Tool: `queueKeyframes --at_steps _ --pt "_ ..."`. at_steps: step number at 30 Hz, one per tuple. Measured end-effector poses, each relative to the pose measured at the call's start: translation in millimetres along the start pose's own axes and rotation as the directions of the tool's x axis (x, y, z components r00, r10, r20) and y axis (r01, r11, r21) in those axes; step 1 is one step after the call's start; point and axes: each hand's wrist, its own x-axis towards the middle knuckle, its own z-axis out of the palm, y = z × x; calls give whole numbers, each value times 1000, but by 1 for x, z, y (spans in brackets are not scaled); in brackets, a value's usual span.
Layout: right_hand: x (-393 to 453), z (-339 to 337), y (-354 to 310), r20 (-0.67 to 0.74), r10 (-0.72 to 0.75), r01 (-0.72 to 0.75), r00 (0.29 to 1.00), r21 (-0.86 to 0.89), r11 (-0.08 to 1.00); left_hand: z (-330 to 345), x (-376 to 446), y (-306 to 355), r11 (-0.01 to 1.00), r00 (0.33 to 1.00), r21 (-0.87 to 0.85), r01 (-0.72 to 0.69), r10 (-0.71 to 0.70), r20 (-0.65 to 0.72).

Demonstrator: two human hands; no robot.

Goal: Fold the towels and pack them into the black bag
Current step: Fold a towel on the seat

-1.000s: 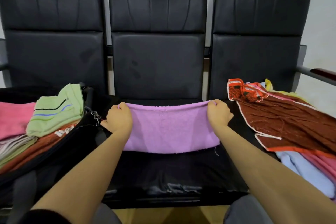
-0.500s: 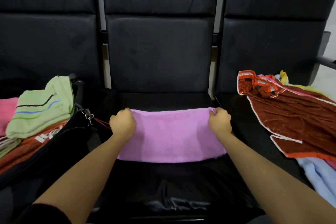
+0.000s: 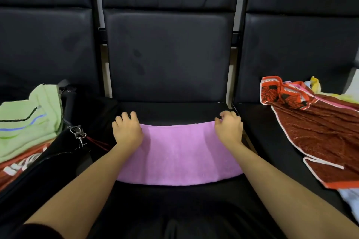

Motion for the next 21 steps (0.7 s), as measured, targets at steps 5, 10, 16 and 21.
queueKeyframes --at_steps 5,10,16,21 --pt "-21 19 -8 -4 -212 212 977 45 976 20 -24 2 985 975 -87 -151 134 -176" --pt "-46 38 -8 264 -370 336 891 164 927 19 -59 9 981 983 -80 -174 178 38" --pt "-67 32 10 426 -373 410 824 6 912 9 -91 5 982 947 134 -136 89 309" --pt "-82 19 24 335 -310 336 890 -24 941 -2 -117 13 994 913 66 -87 53 404"
